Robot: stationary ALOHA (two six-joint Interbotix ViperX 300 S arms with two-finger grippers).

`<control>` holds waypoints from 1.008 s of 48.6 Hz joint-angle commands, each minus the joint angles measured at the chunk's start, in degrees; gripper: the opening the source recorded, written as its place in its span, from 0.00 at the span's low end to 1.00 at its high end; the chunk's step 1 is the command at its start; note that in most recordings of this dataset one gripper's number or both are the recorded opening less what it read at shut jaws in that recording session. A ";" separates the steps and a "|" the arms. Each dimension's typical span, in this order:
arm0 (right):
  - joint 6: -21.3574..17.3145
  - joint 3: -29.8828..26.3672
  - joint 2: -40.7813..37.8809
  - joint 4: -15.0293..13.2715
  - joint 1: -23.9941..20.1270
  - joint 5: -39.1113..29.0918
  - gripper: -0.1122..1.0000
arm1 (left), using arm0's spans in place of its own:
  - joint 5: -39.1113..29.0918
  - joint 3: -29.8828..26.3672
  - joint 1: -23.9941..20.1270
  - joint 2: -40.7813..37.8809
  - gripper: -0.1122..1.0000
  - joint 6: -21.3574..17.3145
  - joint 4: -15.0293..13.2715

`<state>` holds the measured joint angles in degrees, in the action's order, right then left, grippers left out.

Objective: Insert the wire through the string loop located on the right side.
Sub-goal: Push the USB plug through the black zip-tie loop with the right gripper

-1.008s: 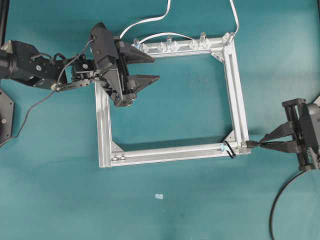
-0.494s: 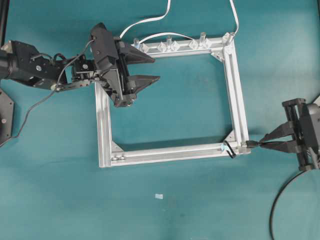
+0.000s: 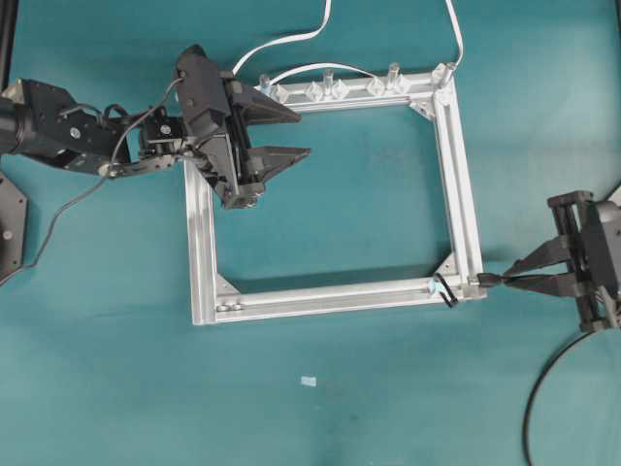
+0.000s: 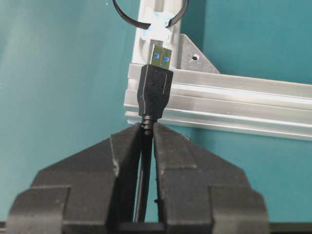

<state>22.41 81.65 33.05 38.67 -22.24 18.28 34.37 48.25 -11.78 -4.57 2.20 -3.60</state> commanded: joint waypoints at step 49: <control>0.18 -9.14 -11.60 -2.02 0.79 3.16 0.19 | 0.26 -1.14 1.14 1.67 0.69 0.35 0.00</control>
<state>22.50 74.44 22.68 36.83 -21.80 20.48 34.37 48.25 -10.90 -4.66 2.11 -3.60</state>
